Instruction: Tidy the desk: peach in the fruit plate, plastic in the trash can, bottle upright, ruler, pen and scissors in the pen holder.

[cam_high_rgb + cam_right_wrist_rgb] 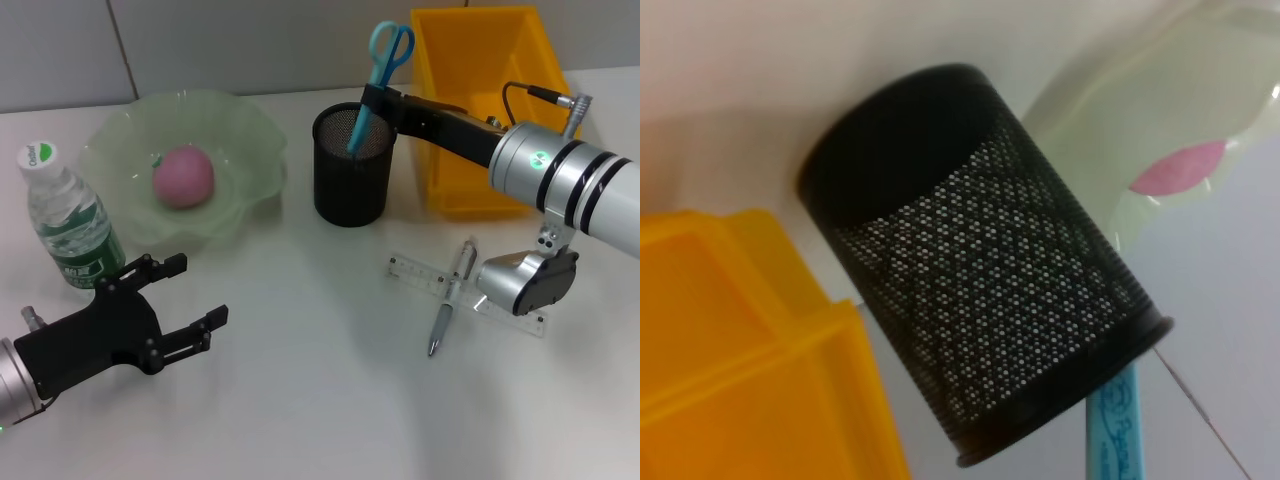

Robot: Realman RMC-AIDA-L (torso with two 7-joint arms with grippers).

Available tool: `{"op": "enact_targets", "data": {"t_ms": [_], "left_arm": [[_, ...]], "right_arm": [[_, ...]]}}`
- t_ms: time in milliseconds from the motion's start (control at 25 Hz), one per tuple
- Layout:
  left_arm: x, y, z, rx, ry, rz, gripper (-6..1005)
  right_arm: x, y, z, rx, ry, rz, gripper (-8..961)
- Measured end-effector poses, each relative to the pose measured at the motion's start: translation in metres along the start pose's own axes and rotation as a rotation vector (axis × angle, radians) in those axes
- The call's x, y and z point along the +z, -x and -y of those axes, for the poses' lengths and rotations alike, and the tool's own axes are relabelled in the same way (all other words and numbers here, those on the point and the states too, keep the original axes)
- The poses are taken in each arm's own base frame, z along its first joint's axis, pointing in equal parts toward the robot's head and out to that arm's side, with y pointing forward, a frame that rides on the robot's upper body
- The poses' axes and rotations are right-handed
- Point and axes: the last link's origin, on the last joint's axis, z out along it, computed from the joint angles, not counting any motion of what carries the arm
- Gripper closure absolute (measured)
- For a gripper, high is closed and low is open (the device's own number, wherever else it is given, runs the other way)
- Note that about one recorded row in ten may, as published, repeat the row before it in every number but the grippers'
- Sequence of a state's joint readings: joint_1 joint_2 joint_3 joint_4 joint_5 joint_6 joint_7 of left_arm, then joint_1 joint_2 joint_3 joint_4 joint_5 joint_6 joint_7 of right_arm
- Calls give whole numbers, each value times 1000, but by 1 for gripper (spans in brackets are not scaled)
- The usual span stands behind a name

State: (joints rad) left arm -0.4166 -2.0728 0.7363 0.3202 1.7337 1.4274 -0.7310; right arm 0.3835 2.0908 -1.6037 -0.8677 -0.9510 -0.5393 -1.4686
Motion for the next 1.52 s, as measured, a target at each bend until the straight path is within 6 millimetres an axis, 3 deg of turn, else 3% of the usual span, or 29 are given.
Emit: {"op": "enact_targets", "data": {"t_ms": [720, 920, 1120, 1320, 1520], "left_arm": [[-3, 1, -3, -15, -10, -21, 182], [-3, 1, -3, -14, -10, -21, 182], [-3, 0, -2, -12, -14, -24, 182], [-3, 0, -2, -12, -16, -27, 182], [-1, -3, -2, -11, -6, -37, 182]], "right_arm": [[4, -2, 5, -66, -15, 0, 734], [2, -1, 3, -49, -10, -5, 617], [1, -3, 6, -32, -32, -27, 386], [-3, -9, 13, 48, -99, -83, 338], [-12, -21, 17, 275, -220, -219, 328]]}}
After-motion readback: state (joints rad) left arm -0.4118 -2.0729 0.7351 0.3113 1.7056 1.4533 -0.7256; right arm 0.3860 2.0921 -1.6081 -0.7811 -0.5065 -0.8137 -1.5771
